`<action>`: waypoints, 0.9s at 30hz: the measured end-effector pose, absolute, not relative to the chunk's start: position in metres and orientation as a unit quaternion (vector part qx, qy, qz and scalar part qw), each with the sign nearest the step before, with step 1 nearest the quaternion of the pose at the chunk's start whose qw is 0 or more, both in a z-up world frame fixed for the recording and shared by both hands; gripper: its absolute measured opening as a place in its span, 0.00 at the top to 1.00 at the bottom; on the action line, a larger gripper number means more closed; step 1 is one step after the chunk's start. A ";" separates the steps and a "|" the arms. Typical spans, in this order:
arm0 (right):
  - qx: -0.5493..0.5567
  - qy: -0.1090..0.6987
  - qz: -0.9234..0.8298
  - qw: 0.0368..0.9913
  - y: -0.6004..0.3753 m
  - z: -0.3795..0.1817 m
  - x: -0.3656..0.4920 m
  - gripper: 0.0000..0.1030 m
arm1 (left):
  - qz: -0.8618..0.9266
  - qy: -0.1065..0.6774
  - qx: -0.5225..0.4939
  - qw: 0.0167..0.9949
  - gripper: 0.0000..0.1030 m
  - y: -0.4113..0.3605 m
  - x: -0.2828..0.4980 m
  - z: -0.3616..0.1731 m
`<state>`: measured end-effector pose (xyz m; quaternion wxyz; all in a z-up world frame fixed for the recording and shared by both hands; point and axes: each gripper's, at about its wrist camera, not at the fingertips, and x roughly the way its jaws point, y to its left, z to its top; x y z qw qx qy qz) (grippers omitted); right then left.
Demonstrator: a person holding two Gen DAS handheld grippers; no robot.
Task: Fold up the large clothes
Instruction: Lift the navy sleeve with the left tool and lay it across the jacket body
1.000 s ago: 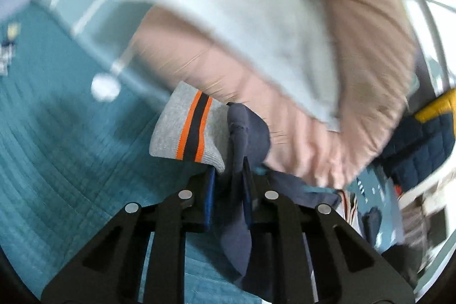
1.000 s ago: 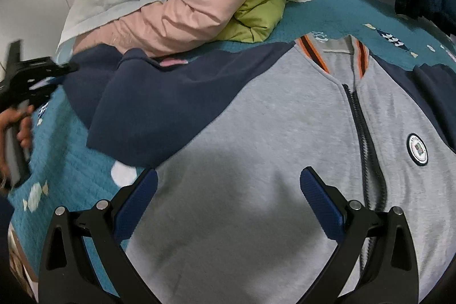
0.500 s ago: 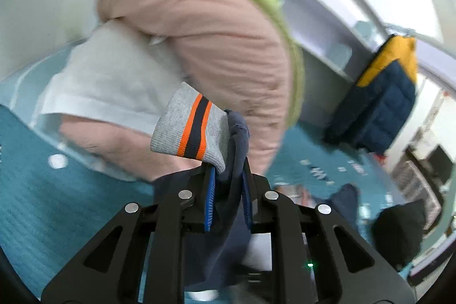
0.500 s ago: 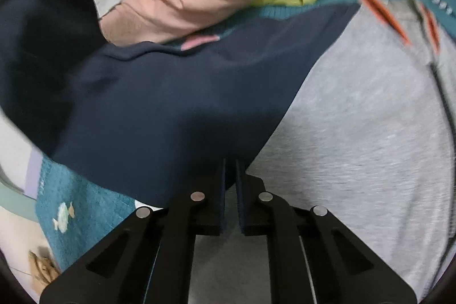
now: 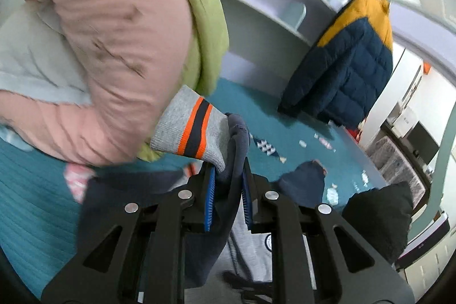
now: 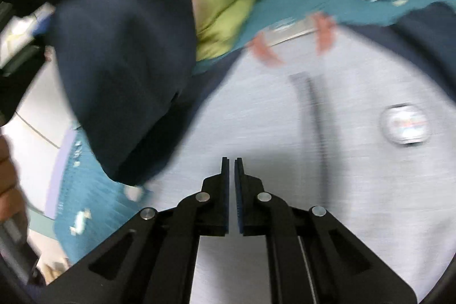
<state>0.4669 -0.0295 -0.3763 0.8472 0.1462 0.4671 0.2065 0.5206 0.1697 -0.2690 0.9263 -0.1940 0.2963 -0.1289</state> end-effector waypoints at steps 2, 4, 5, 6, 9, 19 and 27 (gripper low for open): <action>0.124 0.468 0.167 0.859 -0.072 -0.373 0.463 0.94 | -0.131 0.311 -0.197 0.920 0.84 0.145 0.531 -0.284; 0.115 0.468 0.134 0.866 -0.113 -0.372 0.459 0.94 | -0.130 0.326 -0.198 0.915 0.84 0.119 0.540 -0.302; 0.107 0.466 0.117 0.870 -0.133 -0.372 0.457 0.94 | -0.128 0.333 -0.200 0.912 0.84 0.106 0.544 -0.313; 0.101 0.466 0.106 0.873 -0.142 -0.374 0.459 0.94 | -0.127 0.343 -0.205 0.908 0.84 0.094 0.549 -0.324; 0.091 0.464 0.071 0.878 -0.182 -0.374 0.458 0.94 | -0.121 0.367 -0.215 0.897 0.84 0.066 0.561 -0.352; 0.031 0.439 0.015 0.898 -0.265 -0.360 0.475 0.88 | -0.110 0.445 -0.194 0.867 0.66 0.027 0.584 -0.422; 0.023 0.404 0.006 0.914 -0.281 -0.322 0.518 0.76 | -0.184 0.423 -0.194 0.866 0.25 0.003 0.582 -0.405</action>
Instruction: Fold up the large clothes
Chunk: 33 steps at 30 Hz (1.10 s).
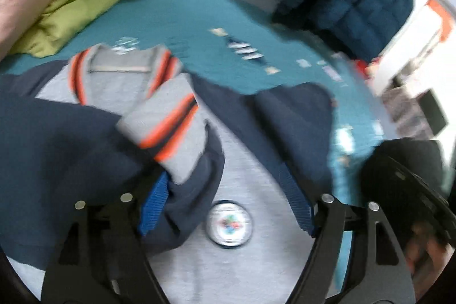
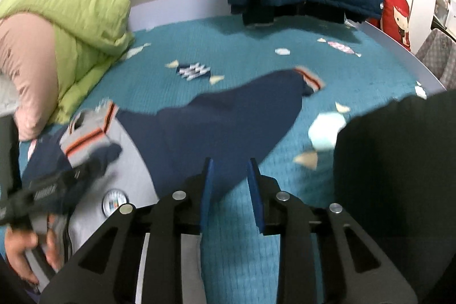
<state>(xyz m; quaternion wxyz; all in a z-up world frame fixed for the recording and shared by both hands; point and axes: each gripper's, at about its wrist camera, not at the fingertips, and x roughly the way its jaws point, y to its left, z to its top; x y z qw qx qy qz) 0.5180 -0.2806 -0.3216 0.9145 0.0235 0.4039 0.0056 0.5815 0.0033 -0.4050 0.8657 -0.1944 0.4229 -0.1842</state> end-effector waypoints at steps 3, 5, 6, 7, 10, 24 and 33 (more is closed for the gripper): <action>0.047 0.407 0.002 0.912 -0.290 -0.318 0.538 0.76 | -0.246 0.401 -0.205 0.859 0.24 -0.001 0.575 -0.395; 0.051 0.407 -0.009 0.912 -0.294 -0.317 0.549 0.75 | -0.231 0.398 -0.172 0.871 0.24 -0.004 0.572 -0.390; 0.052 0.410 -0.012 0.911 -0.296 -0.317 0.553 0.75 | -0.213 0.398 -0.163 0.877 0.24 -0.003 0.571 -0.389; 0.060 0.414 -0.011 0.908 -0.298 -0.317 0.559 0.75 | -0.201 0.399 -0.162 0.880 0.24 0.001 0.571 -0.390; 0.084 0.428 -0.022 0.899 -0.307 -0.320 0.575 0.74 | -0.106 0.420 -0.131 0.892 0.23 0.013 0.569 -0.398; 0.219 0.502 -0.138 0.825 -0.388 -0.369 0.666 0.63 | -0.084 0.489 -0.013 0.868 0.17 -0.018 0.577 -0.451; 0.208 0.510 -0.163 0.819 -0.393 -0.406 0.689 0.57 | -0.089 0.492 -0.015 0.866 0.16 -0.018 0.574 -0.449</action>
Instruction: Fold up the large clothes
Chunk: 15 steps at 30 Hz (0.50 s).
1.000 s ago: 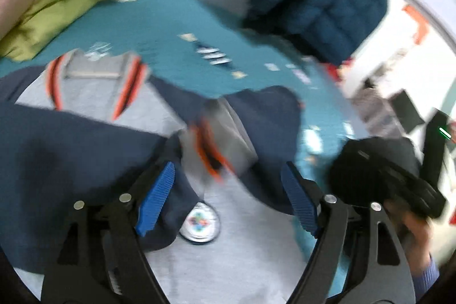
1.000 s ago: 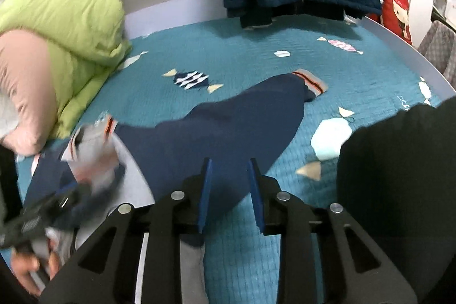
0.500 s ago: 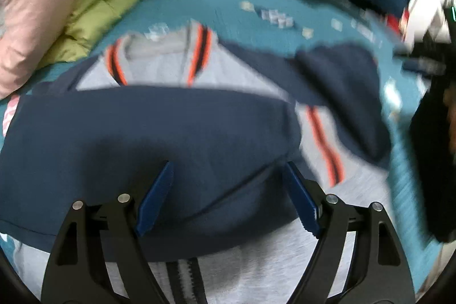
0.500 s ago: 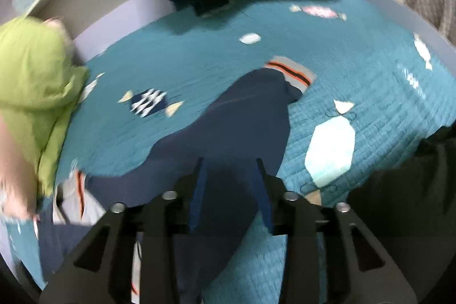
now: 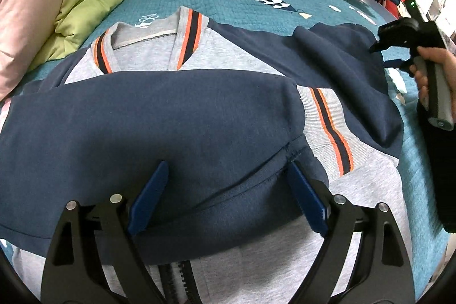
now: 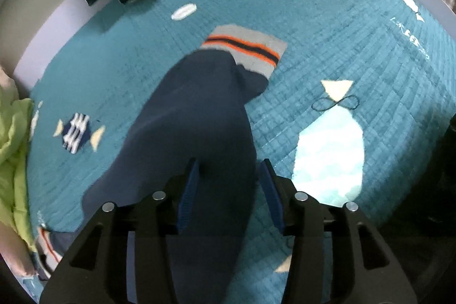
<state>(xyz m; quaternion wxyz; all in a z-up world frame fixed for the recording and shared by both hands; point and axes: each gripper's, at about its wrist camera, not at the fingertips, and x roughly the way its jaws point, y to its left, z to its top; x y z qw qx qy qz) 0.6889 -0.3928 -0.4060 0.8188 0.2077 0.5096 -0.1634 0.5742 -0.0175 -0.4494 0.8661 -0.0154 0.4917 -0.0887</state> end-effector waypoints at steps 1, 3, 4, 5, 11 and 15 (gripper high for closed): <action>0.217 0.508 -0.143 0.821 -0.391 -0.410 0.689 0.64 | -0.090 0.492 -0.013 0.866 0.16 -0.018 0.574 -0.449; 0.234 0.484 -0.086 0.839 -0.386 -0.411 0.684 0.92 | -0.093 0.493 -0.018 0.865 0.14 -0.016 0.575 -0.450; 0.233 0.472 -0.071 0.847 -0.383 -0.409 0.681 0.92 | -0.095 0.495 -0.020 0.863 0.14 -0.016 0.576 -0.450; 0.225 0.457 -0.060 0.859 -0.380 -0.405 0.675 0.93 | -0.098 0.498 -0.022 0.861 0.13 -0.016 0.578 -0.450; 0.206 0.367 -0.015 0.907 -0.359 -0.363 0.634 0.95 | -0.120 0.507 -0.083 0.850 0.13 0.003 0.583 -0.440; 0.177 0.327 0.030 0.928 -0.326 -0.327 0.610 0.95 | -0.107 0.499 -0.112 0.852 0.13 0.028 0.578 -0.422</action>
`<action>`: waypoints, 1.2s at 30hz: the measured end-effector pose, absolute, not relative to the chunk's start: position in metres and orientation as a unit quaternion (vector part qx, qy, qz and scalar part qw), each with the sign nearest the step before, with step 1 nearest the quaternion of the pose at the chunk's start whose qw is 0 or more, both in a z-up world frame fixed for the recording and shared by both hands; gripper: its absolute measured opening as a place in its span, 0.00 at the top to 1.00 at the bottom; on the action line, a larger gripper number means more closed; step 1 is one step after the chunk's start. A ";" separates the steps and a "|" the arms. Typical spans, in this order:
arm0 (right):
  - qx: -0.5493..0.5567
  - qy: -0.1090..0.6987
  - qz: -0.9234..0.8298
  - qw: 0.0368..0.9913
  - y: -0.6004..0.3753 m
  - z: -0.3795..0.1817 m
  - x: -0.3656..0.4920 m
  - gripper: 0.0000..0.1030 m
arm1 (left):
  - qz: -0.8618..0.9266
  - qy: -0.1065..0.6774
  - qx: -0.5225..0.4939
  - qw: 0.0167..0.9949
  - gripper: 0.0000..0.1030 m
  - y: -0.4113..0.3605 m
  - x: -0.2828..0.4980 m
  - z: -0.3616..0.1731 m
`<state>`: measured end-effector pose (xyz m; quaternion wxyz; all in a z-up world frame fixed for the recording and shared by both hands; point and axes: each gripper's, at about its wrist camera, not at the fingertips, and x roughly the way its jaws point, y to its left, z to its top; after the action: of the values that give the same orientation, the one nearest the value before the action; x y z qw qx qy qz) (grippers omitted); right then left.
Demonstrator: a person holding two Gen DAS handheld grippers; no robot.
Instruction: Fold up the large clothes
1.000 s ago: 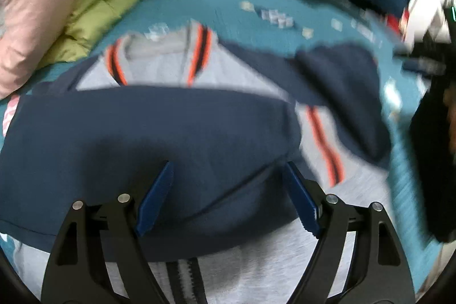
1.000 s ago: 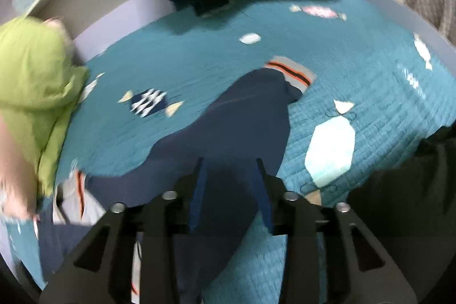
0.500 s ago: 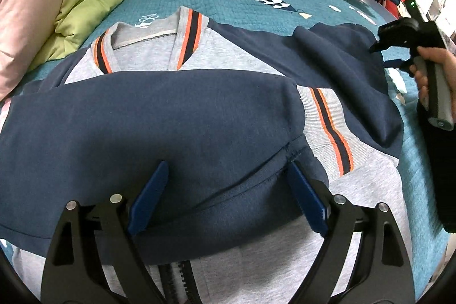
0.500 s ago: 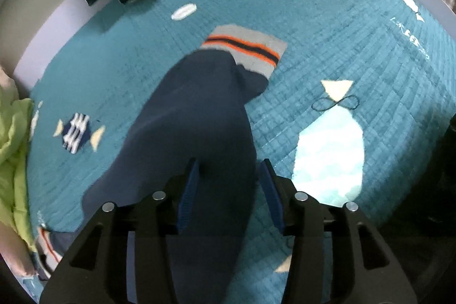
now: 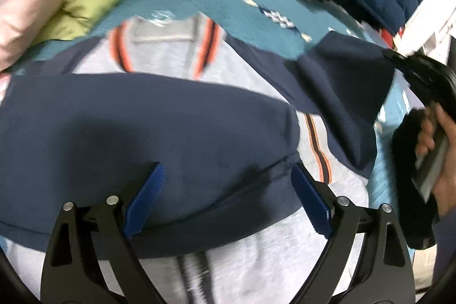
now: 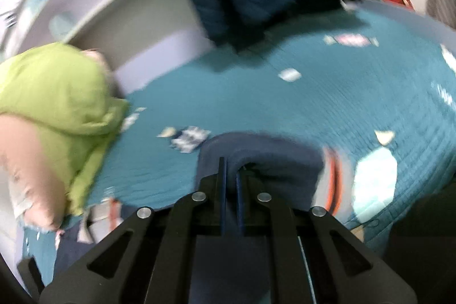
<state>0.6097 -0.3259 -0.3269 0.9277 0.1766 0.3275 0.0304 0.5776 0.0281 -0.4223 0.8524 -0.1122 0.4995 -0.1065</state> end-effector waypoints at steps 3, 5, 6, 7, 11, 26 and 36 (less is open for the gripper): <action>0.153 0.300 0.067 0.939 -0.292 -0.297 0.592 0.95 | -0.085 0.495 -0.115 0.857 0.13 0.055 0.570 -0.407; 0.118 0.283 0.099 0.947 -0.257 -0.278 0.577 0.95 | -0.063 0.495 -0.118 0.859 0.13 0.076 0.563 -0.400; 0.102 0.278 0.118 0.948 -0.236 -0.272 0.569 0.95 | -0.053 0.495 -0.123 0.859 0.13 0.088 0.560 -0.397; 0.080 0.277 0.137 0.948 -0.213 -0.268 0.559 0.95 | -0.043 0.495 -0.127 0.858 0.13 0.100 0.557 -0.395; 0.004 0.302 0.202 0.932 -0.122 -0.280 0.529 0.94 | 0.004 0.501 -0.135 0.855 0.13 0.148 0.539 -0.395; 0.026 0.403 0.173 0.898 -0.079 -0.348 0.480 0.52 | 0.005 0.504 -0.141 0.852 0.13 0.186 0.495 -0.401; 0.330 0.479 0.112 0.806 -0.145 -0.397 0.546 0.52 | 0.025 0.498 -0.139 0.856 0.13 0.198 0.482 -0.395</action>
<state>0.5465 -0.1451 -0.3969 0.8058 0.3297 0.4790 0.1121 0.4818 0.1979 -0.3950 0.8558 -0.1387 0.4977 0.0255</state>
